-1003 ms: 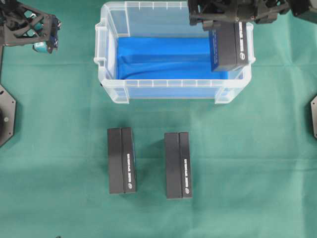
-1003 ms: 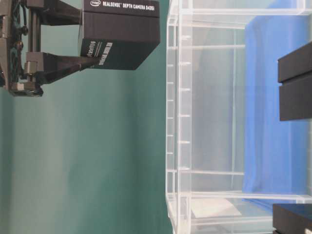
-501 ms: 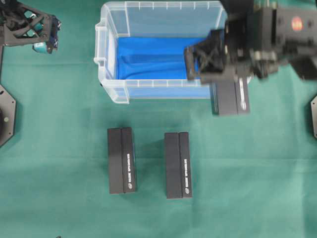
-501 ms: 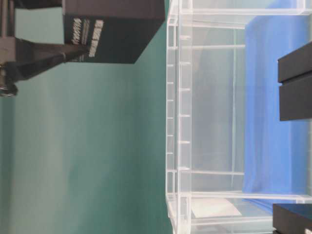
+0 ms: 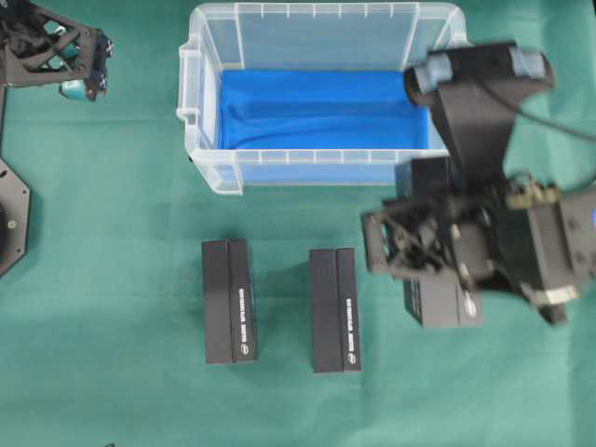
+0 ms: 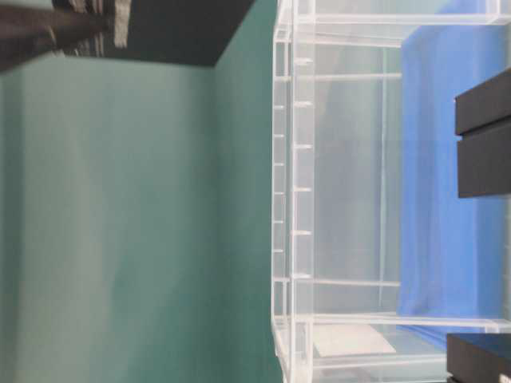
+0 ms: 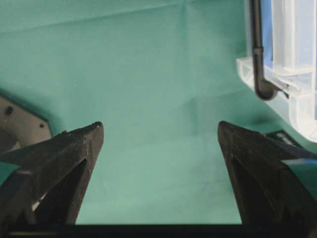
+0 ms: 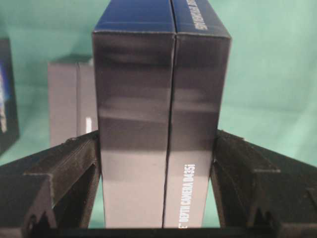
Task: Take out the box from the case.
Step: 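Carry the box forward and lower it right of the middle box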
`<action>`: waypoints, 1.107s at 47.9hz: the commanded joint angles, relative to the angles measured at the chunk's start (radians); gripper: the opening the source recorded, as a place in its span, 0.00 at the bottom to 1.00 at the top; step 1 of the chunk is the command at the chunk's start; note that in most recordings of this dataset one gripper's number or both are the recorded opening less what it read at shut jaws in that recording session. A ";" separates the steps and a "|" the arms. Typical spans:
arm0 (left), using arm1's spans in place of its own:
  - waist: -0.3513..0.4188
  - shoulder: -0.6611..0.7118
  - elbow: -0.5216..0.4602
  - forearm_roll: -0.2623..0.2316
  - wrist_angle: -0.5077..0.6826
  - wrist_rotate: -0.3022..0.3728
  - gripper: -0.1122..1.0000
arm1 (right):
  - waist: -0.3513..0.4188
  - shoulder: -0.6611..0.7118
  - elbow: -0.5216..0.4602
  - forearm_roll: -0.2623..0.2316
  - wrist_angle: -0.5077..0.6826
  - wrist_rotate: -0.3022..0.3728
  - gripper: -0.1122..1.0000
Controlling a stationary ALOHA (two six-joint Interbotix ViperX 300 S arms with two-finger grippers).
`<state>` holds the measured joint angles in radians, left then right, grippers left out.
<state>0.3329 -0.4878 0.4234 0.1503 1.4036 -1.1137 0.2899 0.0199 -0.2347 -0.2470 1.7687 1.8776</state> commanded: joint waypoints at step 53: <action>0.002 -0.025 0.002 0.000 0.002 0.002 0.97 | 0.084 -0.003 0.255 0.044 -0.256 0.152 0.70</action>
<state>0.3329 -0.5001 0.4357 0.1519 1.4082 -1.1137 0.3697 0.0353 -0.0153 -0.2102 1.5693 2.0157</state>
